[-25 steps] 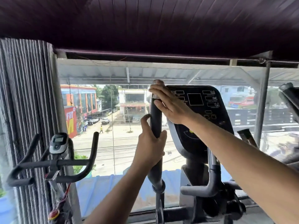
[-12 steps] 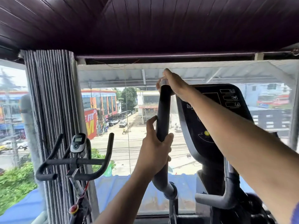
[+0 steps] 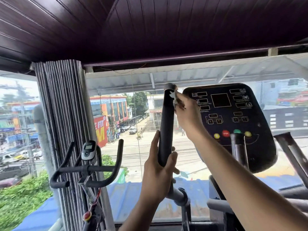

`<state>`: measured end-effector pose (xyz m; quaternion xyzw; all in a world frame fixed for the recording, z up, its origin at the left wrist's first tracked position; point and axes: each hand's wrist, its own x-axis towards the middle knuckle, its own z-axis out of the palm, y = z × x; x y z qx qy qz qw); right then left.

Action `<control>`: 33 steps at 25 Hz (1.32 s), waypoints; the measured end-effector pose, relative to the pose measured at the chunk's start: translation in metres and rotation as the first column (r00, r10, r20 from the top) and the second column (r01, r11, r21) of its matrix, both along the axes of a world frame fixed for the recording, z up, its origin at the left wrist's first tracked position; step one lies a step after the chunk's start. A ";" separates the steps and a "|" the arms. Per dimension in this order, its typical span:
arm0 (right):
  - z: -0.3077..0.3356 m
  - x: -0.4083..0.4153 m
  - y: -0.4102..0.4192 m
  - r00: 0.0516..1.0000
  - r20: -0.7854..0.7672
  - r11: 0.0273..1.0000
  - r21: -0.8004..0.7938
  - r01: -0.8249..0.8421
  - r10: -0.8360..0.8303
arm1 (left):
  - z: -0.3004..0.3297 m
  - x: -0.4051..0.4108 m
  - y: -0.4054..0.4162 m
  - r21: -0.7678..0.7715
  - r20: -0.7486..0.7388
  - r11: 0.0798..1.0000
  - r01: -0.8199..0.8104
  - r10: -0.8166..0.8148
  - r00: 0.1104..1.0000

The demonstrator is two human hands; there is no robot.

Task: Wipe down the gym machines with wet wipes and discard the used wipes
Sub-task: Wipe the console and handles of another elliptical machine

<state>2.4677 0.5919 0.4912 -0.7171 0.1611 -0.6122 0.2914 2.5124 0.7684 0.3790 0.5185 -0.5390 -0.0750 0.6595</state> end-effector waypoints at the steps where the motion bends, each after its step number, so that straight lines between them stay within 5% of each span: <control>1: 0.002 -0.003 -0.003 0.999 0.025 0.997 -0.062 0.040 -0.039 | -0.004 -0.001 0.001 -0.010 -0.055 1.000 0.023 -0.023 0.998; 9: -0.032 -0.020 0.022 0.963 0.127 0.904 -0.334 0.268 -0.238 | -0.006 -0.001 -0.002 -0.022 -0.122 0.999 0.034 -0.036 0.992; 14: -0.005 -0.010 0.008 0.972 0.139 0.956 -0.198 0.215 -0.189 | -0.010 0.003 -0.007 -0.048 -0.135 0.998 0.041 -0.047 0.990; 23: -0.062 -0.046 0.067 0.990 -0.047 0.906 -0.411 0.100 -0.131 | -0.035 0.001 -0.009 -0.187 -0.229 0.971 0.147 -0.188 0.955; 28: -0.020 -0.033 0.044 0.964 -0.050 0.857 -0.471 0.207 -0.260 | -0.037 0.003 -0.009 -0.193 -0.197 0.968 0.162 -0.200 0.960; 33: -0.008 -0.025 0.033 0.955 -0.049 0.852 -0.467 0.236 -0.292 | -0.038 0.009 -0.005 -0.191 0.028 0.982 0.014 -0.009 1.000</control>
